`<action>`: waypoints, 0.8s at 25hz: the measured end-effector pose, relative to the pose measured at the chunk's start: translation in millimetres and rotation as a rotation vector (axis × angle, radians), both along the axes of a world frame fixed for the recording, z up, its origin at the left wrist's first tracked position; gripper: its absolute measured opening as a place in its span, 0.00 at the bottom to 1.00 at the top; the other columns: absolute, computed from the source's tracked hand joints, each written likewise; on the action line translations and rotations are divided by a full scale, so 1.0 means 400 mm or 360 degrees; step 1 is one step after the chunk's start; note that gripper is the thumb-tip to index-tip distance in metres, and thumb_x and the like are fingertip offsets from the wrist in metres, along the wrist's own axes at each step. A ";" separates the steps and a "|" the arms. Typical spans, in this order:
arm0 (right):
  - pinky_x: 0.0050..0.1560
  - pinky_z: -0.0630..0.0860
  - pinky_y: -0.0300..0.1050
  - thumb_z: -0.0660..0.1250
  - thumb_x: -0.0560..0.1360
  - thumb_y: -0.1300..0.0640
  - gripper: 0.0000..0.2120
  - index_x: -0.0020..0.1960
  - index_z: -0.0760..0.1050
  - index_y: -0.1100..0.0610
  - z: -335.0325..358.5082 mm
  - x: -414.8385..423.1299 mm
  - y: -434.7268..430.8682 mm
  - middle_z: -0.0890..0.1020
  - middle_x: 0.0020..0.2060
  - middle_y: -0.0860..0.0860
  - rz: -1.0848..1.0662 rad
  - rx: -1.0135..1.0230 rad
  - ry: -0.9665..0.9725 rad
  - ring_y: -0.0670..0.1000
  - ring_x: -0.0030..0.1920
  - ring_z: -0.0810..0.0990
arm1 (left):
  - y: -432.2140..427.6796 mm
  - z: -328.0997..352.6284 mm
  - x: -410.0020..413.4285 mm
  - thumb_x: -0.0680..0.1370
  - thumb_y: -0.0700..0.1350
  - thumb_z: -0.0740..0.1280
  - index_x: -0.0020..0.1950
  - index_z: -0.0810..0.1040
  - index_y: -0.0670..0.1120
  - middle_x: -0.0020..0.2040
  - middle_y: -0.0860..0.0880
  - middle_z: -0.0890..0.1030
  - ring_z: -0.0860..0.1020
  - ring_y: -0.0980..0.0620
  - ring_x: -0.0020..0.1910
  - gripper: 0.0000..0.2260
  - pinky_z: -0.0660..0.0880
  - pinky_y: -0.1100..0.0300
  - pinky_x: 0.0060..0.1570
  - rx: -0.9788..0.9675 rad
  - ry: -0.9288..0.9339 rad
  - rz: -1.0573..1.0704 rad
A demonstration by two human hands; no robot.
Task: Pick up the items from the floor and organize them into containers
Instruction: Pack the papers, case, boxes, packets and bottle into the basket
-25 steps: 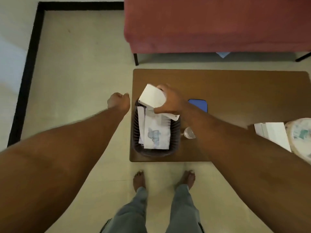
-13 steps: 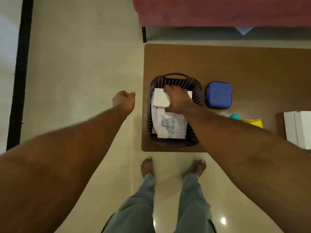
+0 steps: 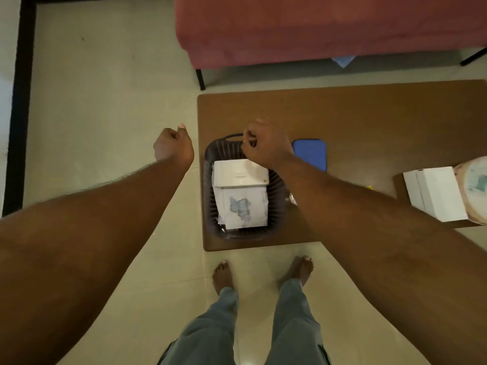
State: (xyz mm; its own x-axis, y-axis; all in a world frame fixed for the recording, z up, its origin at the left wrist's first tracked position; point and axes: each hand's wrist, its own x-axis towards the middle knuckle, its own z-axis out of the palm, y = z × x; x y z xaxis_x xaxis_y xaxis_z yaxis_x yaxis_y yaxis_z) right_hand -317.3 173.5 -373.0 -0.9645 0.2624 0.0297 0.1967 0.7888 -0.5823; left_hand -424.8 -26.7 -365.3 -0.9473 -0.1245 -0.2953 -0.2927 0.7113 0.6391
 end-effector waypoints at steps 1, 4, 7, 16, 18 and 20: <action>0.37 0.76 0.48 0.67 0.70 0.55 0.03 0.38 0.74 0.54 0.040 0.008 0.044 0.77 0.40 0.48 -0.0114 -0.0003 0.0002 0.51 0.41 0.76 | 0.042 0.027 0.005 0.82 0.58 0.57 0.44 0.73 0.45 0.42 0.49 0.77 0.76 0.45 0.43 0.18 0.73 0.53 0.46 0.0037 0.0049 -0.0012; 0.40 0.77 0.46 0.67 0.70 0.53 0.03 0.41 0.76 0.52 0.104 0.078 0.209 0.78 0.43 0.47 -0.0400 0.0078 -0.0062 0.50 0.43 0.77 | 0.197 0.089 0.054 0.82 0.55 0.59 0.40 0.72 0.47 0.40 0.49 0.77 0.75 0.45 0.43 0.16 0.69 0.56 0.44 0.0109 0.0151 -0.0168; 0.43 0.79 0.48 0.69 0.69 0.51 0.06 0.43 0.76 0.52 0.095 0.233 0.390 0.79 0.44 0.48 -0.0636 0.0067 -0.0087 0.53 0.45 0.78 | 0.379 0.105 0.133 0.81 0.54 0.62 0.39 0.72 0.49 0.37 0.53 0.75 0.75 0.49 0.40 0.13 0.73 0.55 0.46 0.0219 0.0144 -0.0352; 0.62 0.72 0.61 0.76 0.63 0.42 0.38 0.67 0.67 0.54 -0.034 0.773 0.798 0.74 0.63 0.54 -0.1519 0.0108 -0.0700 0.60 0.66 0.71 | 0.937 -0.030 0.462 0.77 0.50 0.69 0.34 0.68 0.50 0.39 0.51 0.77 0.76 0.51 0.42 0.15 0.74 0.58 0.52 0.0345 -0.0162 -0.0888; 0.63 0.70 0.63 0.78 0.63 0.39 0.46 0.72 0.63 0.55 -0.077 0.844 0.858 0.72 0.67 0.55 -0.1593 0.0110 -0.0903 0.60 0.68 0.70 | 1.019 -0.077 0.523 0.77 0.50 0.69 0.34 0.68 0.51 0.37 0.52 0.76 0.74 0.53 0.38 0.15 0.71 0.62 0.46 0.0312 -0.0234 -0.0966; 0.66 0.68 0.65 0.80 0.63 0.38 0.52 0.76 0.58 0.55 -0.121 0.896 0.895 0.71 0.69 0.55 -0.1597 0.0063 -0.1065 0.60 0.70 0.69 | 1.081 -0.123 0.577 0.78 0.46 0.69 0.34 0.66 0.51 0.34 0.53 0.73 0.71 0.57 0.33 0.16 0.65 0.64 0.38 0.0281 -0.0287 -0.1054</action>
